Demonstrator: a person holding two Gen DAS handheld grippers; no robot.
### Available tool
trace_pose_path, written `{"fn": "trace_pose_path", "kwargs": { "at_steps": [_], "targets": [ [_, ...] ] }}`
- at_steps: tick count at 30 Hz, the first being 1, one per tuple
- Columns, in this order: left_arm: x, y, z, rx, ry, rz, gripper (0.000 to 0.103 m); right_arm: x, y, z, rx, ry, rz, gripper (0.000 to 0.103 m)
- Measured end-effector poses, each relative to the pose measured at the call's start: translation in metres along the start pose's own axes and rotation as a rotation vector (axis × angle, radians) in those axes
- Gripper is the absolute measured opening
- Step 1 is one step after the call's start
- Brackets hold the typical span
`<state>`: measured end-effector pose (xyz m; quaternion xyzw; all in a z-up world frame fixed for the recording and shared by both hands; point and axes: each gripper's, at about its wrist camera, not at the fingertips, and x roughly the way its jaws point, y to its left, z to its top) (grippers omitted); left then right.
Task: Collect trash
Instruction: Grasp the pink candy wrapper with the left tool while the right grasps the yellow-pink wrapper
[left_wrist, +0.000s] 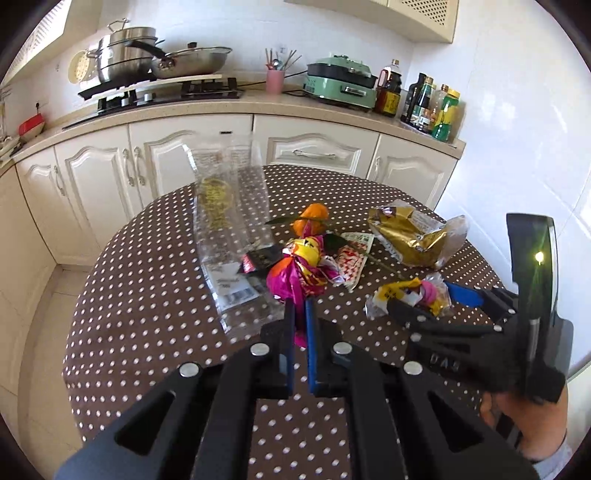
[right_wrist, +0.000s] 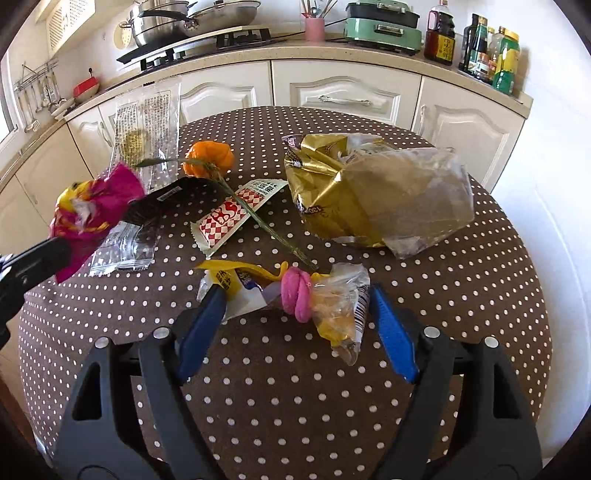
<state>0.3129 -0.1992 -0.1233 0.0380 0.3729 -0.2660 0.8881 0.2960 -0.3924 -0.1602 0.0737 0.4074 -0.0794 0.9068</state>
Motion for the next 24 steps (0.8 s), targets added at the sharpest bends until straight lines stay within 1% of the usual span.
{"fn": "trace_pose_path", "kwargs": {
  "at_steps": [1, 2, 5, 8, 14, 19, 24],
  "targets": [
    [-0.002, 0.003, -0.002, -0.007, 0.000, 0.001, 0.005, 0.000, 0.000, 0.000, 0.001, -0.003, 0.009, 0.064],
    [-0.004, 0.006, -0.003, -0.015, -0.003, 0.002, 0.005, -0.001, -0.001, 0.000, 0.003, -0.007, 0.012, 0.055],
    [-0.011, 0.013, -0.008, -0.028, -0.009, 0.008, 0.005, -0.007, -0.001, -0.002, 0.004, -0.031, 0.007, 0.050],
    [-0.021, 0.021, -0.013, -0.044, -0.016, 0.012, 0.005, -0.020, 0.007, -0.008, 0.001, -0.072, 0.009, 0.047],
    [-0.047, 0.047, -0.029, -0.097, -0.046, 0.032, 0.005, -0.051, 0.033, -0.021, -0.006, -0.129, 0.046, 0.047],
    [-0.073, 0.082, -0.045, -0.148, -0.067, 0.090, 0.005, -0.074, 0.083, -0.025, -0.061, -0.167, 0.130, 0.047],
    [-0.106, 0.135, -0.069, -0.219, -0.091, 0.169, 0.005, -0.084, 0.160, -0.027, -0.162, -0.172, 0.280, 0.047]
  ]
}}
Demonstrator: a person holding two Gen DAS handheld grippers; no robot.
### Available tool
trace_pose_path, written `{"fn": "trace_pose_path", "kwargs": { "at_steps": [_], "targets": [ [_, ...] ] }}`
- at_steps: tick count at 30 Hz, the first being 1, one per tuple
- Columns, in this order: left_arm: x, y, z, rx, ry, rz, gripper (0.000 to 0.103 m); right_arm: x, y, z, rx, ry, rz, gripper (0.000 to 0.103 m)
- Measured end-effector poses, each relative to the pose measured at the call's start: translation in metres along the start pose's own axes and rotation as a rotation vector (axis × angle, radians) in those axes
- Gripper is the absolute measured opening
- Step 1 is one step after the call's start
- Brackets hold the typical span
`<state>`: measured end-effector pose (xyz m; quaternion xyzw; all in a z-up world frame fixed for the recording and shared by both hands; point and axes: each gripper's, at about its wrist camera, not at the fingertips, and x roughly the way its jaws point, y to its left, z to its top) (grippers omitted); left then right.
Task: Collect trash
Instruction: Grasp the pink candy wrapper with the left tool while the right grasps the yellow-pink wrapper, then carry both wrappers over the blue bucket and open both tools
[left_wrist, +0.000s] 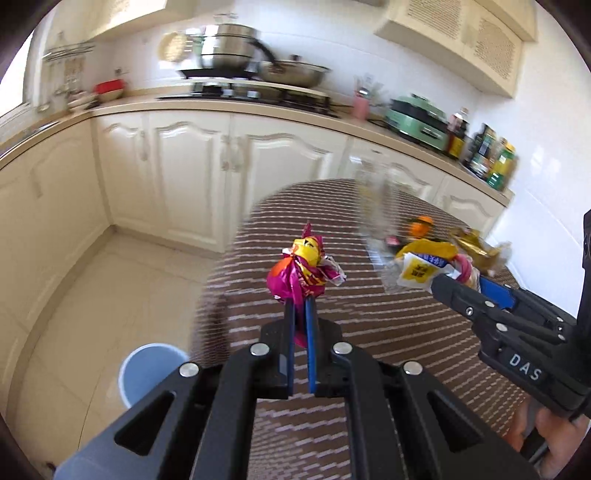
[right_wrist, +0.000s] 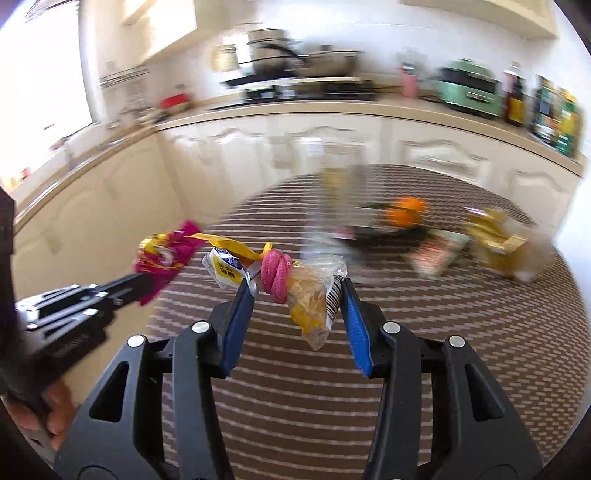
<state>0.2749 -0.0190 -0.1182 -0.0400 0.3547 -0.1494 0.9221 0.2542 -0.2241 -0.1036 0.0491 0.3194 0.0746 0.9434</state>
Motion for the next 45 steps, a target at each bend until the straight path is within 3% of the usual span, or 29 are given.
{"fn": "trace_pose_path", "kwargs": {
  "at_steps": [6, 13, 21, 27, 41, 43, 45],
  "targets": [
    [-0.023, 0.091, -0.016, -0.122, -0.011, 0.136, 0.005, 0.036, 0.089, 0.004, -0.094, 0.033, 0.132, 0.047],
    [-0.023, 0.190, -0.048, -0.239, 0.060, 0.277, 0.005, 0.093, 0.184, -0.012, -0.197, 0.128, 0.246, 0.047],
    [0.000, 0.275, -0.084, -0.353, 0.157, 0.326, 0.005, 0.165, 0.252, -0.047, -0.265, 0.261, 0.311, 0.047],
    [0.037, 0.299, -0.096, -0.388, 0.231, 0.328, 0.005, 0.212, 0.278, -0.065, -0.288, 0.331, 0.311, 0.047],
    [0.107, 0.318, -0.110, -0.441, 0.330, 0.307, 0.008, 0.282, 0.281, -0.080, -0.269, 0.391, 0.270, 0.048],
    [0.111, 0.320, -0.110, -0.455, 0.337, 0.303, 0.015, 0.287, 0.280, -0.079, -0.263, 0.393, 0.265, 0.048],
    [0.117, 0.322, -0.108, -0.460, 0.346, 0.293, 0.030, 0.293, 0.279, -0.078, -0.257, 0.397, 0.263, 0.048]
  ]
}}
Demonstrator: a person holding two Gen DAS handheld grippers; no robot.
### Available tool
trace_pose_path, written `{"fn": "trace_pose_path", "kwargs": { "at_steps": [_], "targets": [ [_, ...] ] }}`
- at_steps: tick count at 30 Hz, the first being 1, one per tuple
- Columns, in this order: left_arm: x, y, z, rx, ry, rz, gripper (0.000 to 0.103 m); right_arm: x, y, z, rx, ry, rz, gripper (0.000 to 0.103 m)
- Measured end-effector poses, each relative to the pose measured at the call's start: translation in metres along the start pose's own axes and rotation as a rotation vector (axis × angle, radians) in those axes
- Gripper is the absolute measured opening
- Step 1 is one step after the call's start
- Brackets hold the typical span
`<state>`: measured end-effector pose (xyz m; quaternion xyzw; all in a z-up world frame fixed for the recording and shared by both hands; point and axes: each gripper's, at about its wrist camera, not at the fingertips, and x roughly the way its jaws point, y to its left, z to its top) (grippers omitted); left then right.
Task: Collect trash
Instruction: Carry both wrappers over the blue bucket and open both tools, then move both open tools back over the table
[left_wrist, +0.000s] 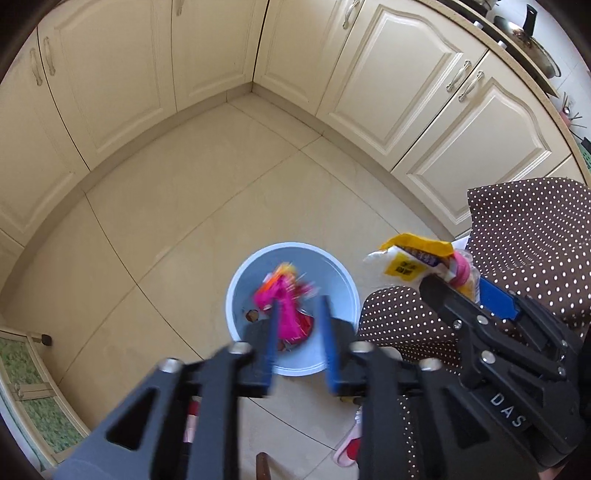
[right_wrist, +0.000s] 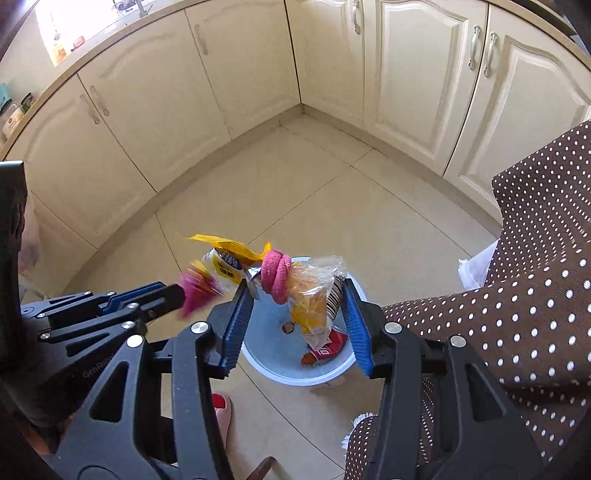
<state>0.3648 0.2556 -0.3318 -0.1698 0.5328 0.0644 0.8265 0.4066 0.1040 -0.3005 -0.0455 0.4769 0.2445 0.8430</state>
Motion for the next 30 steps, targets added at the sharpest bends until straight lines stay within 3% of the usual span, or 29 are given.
{"fn": "trace_pose_path", "kwargs": {
  "at_steps": [15, 22, 30],
  "targets": [
    [0.010, 0.006, -0.001, -0.042, 0.002, 0.023, 0.033, 0.012, 0.001, 0.001, 0.012, 0.022, 0.023, 0.052],
    [0.005, 0.010, 0.000, -0.061, -0.009, 0.017, 0.033, 0.019, 0.002, 0.002, 0.015, 0.021, 0.030, 0.059],
    [-0.005, 0.008, 0.000, -0.062, -0.022, 0.008, 0.033, 0.011, -0.002, -0.001, 0.014, 0.011, 0.027, 0.059]
  ]
}}
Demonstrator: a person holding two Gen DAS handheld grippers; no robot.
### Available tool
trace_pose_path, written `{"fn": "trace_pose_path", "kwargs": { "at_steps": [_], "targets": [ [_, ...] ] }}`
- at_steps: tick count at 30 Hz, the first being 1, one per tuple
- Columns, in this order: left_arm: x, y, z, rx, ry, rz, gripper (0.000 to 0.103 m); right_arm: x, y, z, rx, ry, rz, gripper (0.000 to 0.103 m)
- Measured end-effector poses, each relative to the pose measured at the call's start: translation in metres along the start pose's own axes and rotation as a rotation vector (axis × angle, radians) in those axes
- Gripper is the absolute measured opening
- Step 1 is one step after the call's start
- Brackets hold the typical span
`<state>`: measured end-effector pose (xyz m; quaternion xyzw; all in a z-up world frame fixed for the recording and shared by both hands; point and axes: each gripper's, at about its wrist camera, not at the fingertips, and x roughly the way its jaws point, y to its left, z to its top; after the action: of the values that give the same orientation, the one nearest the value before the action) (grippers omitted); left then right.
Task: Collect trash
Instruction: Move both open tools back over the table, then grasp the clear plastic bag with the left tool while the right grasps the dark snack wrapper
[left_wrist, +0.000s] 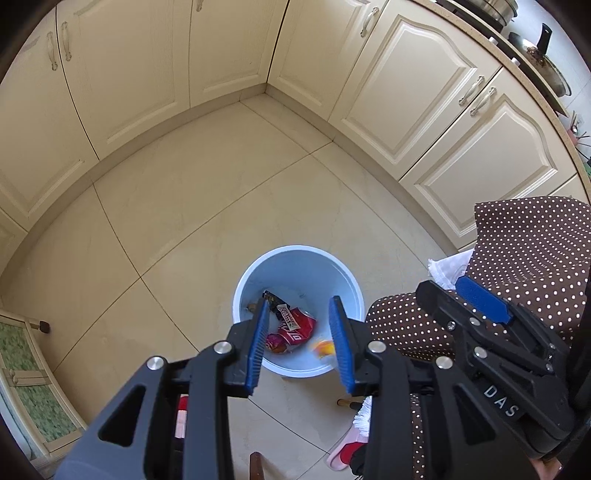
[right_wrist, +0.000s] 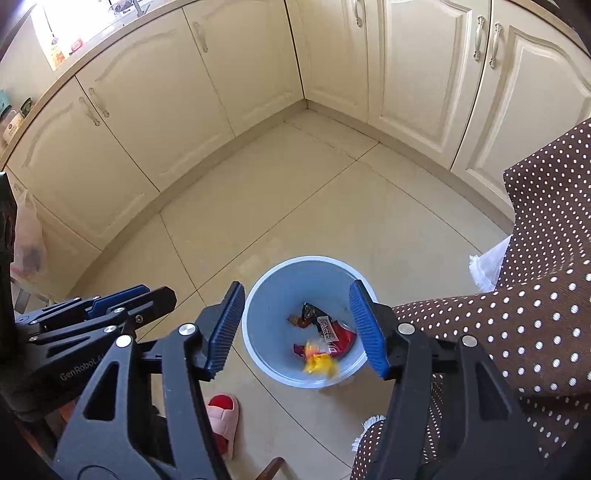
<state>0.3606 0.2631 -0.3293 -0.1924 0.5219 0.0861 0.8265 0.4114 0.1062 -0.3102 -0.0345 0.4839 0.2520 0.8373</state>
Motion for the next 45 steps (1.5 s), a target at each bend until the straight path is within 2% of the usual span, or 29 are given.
{"fn": "trace_pose_path", "kwargs": {
  "at_steps": [10, 19, 23, 29, 35, 38, 41, 45],
  "targets": [
    [-0.046, -0.018, -0.006, 0.037, -0.066, -0.026, 0.033, -0.051, 0.002, -0.002, -0.017, -0.068, -0.014, 0.059],
    [-0.132, -0.053, -0.023, 0.099, -0.205, -0.066, 0.033, -0.148, 0.006, -0.012, -0.032, -0.223, -0.042, 0.059],
    [-0.167, -0.083, -0.036, 0.161, -0.263, -0.096, 0.035, -0.202, -0.006, -0.023, -0.015, -0.302, -0.074, 0.059],
    [-0.201, -0.158, -0.058, 0.296, -0.309, -0.172, 0.038, -0.286, -0.055, -0.054, 0.066, -0.419, -0.161, 0.062],
    [-0.203, -0.258, -0.091, 0.454, -0.271, -0.282, 0.038, -0.349, -0.131, -0.097, 0.200, -0.481, -0.300, 0.062],
    [-0.197, -0.308, -0.103, 0.529, -0.252, -0.295, 0.038, -0.367, -0.167, -0.113, 0.271, -0.491, -0.356, 0.062],
    [-0.191, -0.337, -0.109, 0.554, -0.230, -0.323, 0.038, -0.382, -0.202, -0.128, 0.338, -0.490, -0.413, 0.062],
    [-0.178, -0.373, -0.112, 0.570, -0.203, -0.333, 0.038, -0.382, -0.243, -0.130, 0.387, -0.456, -0.458, 0.063]
  ]
}}
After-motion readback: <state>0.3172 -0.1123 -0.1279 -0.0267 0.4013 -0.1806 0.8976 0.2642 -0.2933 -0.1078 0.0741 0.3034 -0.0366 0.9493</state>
